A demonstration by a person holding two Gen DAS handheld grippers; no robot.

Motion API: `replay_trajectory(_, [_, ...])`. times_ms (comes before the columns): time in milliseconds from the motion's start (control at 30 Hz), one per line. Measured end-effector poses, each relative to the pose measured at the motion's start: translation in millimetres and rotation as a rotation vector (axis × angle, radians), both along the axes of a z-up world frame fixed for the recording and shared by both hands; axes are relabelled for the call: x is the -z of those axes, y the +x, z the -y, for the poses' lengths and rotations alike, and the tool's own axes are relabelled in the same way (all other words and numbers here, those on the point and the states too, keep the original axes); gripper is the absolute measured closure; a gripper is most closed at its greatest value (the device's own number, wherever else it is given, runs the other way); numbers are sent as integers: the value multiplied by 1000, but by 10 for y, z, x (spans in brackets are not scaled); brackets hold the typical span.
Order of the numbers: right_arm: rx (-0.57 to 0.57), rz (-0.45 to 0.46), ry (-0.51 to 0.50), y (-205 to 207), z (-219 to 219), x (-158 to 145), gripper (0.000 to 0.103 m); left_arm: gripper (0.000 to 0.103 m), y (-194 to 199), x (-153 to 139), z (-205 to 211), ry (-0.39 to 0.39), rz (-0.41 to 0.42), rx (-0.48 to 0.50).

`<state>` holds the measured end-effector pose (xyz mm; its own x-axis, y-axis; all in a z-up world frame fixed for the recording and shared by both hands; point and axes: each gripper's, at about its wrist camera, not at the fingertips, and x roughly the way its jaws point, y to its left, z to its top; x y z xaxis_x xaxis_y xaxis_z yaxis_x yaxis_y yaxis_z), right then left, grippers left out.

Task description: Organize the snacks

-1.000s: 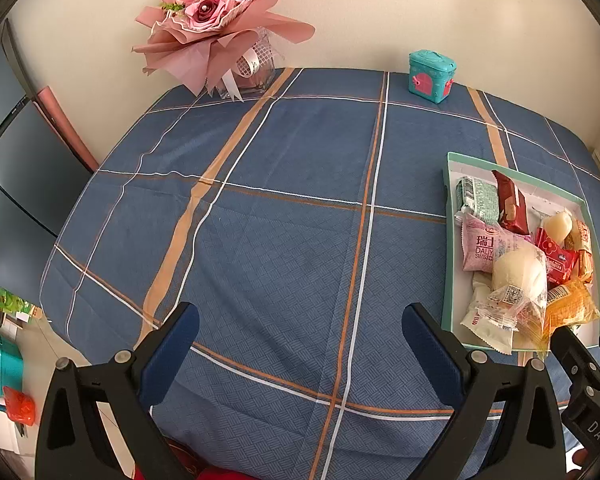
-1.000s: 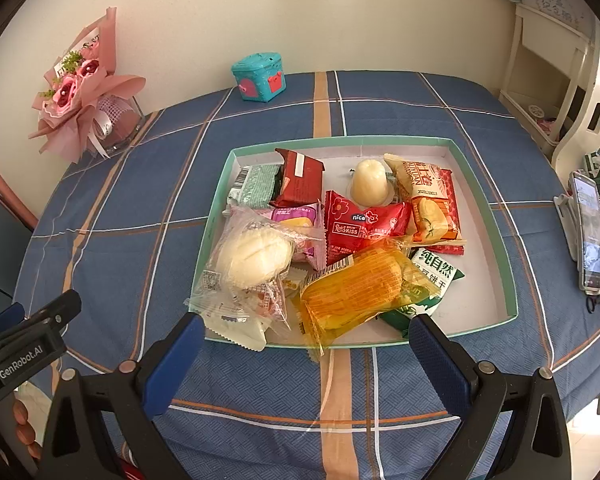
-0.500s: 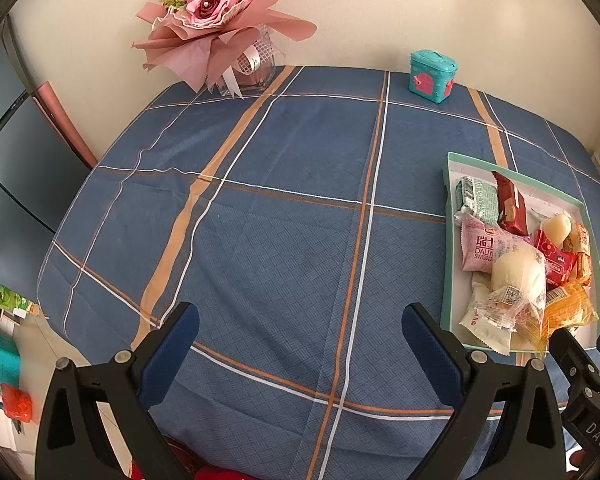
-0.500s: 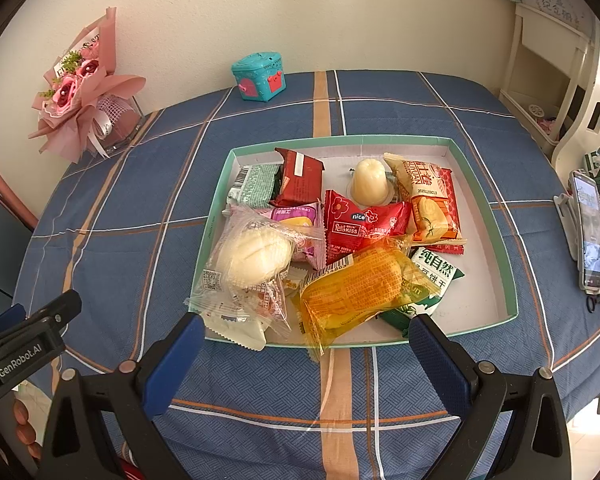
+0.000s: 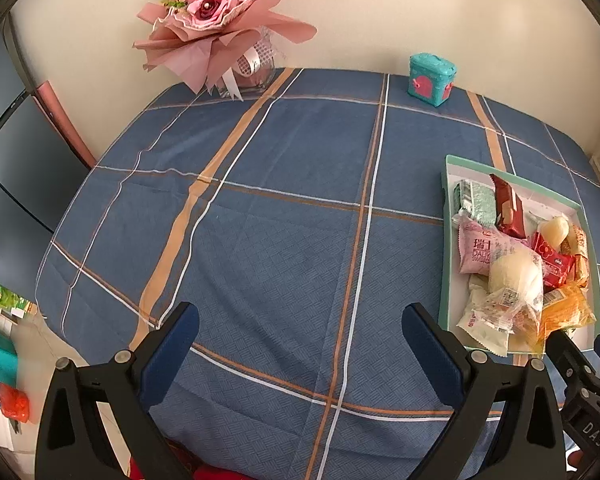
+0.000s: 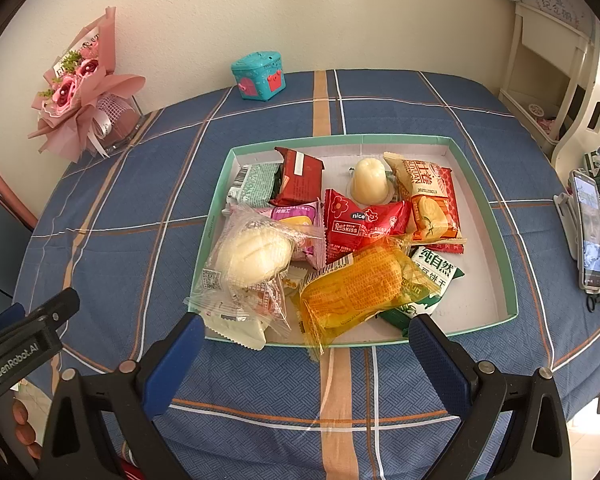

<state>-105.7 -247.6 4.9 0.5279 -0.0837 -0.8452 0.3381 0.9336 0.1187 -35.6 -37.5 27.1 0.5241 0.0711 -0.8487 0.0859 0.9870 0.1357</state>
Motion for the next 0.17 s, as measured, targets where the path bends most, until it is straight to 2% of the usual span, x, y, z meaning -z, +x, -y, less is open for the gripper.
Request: replay_trajectory(167, [-2, -3, -1, -7, -11, 17, 0, 2, -2, 3, 15, -4, -4, 10])
